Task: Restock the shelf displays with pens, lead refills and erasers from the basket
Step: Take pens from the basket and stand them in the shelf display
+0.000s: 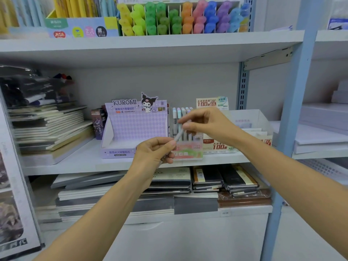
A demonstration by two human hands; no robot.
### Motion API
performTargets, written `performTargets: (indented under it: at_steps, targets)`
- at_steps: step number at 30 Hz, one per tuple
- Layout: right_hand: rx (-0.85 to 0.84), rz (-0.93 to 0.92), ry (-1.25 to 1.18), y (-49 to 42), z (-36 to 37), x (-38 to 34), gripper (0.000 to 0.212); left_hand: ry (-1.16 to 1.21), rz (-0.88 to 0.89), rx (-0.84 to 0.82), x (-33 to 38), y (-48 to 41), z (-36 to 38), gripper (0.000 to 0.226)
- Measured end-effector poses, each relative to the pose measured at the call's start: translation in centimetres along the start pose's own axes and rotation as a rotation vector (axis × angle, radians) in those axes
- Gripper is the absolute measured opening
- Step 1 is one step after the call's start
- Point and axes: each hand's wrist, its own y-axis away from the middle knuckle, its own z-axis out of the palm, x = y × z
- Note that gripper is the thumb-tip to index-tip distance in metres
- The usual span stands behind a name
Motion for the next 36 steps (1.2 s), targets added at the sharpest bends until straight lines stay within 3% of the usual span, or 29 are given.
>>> performTargets:
  at_steps: [4, 7, 12, 15, 19, 22, 25, 28, 32, 36]
  targets:
    - [0.143, 0.015, -0.073, 1.3, -0.6, 0.1, 0.012, 0.031, -0.023, -0.037, 1.4, 0.4, -0.6, 0.05]
    - [0.211, 0.047, -0.172, 2.4, -0.7, 0.4, 0.011, 0.141, 0.004, 0.025, 1.9, 0.5, -1.0, 0.035]
    - [-0.006, 0.141, -0.141, 3.9, 1.1, 0.2, 0.013, 0.236, 0.148, 0.076, 1.8, 0.4, -0.2, 0.014]
    - [-0.053, 0.121, -0.078, 3.7, 1.9, -0.4, 0.013, 0.193, 0.215, 0.043, 2.0, 0.6, 0.4, 0.022]
    - [0.211, -0.005, -0.003, 2.1, 2.7, -1.6, 0.025, -0.044, 0.302, 0.024, 1.9, 0.8, 1.0, 0.035]
    - [0.154, -0.05, 0.095, 1.2, 3.3, -2.2, 0.021, -0.138, 0.302, 0.044, 1.7, 0.8, 1.2, 0.045]
    - [0.15, -0.056, 0.03, 0.7, 3.4, -2.5, 0.015, -0.244, 0.286, 0.085, 1.4, 0.6, 0.9, 0.037]
    - [0.388, -0.068, -0.08, 0.1, 2.2, -2.6, 0.017, -0.617, 0.366, 0.104, 0.6, 0.4, -0.4, 0.029]
    - [0.651, -0.125, -0.088, -0.7, 0.4, -2.3, 0.018, -1.048, 0.404, -0.026, -1.2, 0.1, -1.5, 0.055]
    - [0.661, -0.089, -0.01, -1.2, 0.7, -0.5, 0.014, -1.14, 0.373, -0.138, -2.5, -0.3, -1.7, 0.072]
